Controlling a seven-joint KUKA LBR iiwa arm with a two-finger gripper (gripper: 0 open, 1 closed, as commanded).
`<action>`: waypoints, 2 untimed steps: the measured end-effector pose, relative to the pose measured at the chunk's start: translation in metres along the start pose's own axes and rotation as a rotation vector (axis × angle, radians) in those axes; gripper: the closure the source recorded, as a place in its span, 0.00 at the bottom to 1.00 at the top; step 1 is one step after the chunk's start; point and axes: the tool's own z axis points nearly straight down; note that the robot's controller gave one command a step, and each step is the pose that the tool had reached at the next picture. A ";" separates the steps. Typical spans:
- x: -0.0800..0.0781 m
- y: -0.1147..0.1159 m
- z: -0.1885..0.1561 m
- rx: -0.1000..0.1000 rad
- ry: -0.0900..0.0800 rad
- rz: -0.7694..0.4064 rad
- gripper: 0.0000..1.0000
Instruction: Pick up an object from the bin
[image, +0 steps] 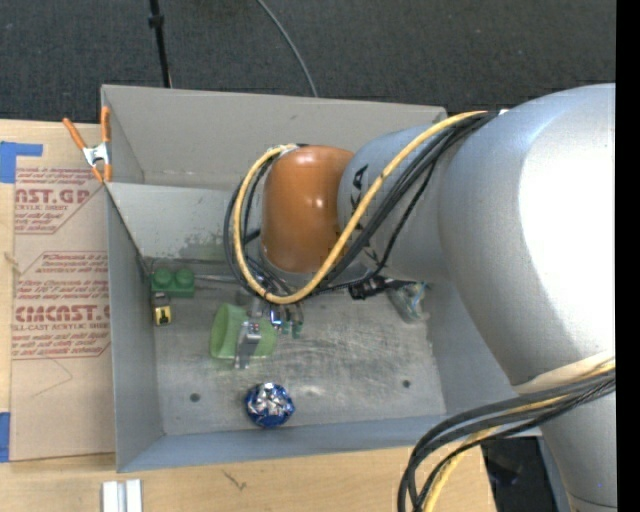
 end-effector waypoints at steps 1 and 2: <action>-0.009 -0.008 0.001 0.001 0.002 0.085 0.00; -0.016 -0.011 0.026 -0.002 0.003 0.195 0.00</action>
Offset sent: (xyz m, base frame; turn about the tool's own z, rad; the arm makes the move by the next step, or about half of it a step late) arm 0.0078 -0.0098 -0.0006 0.0861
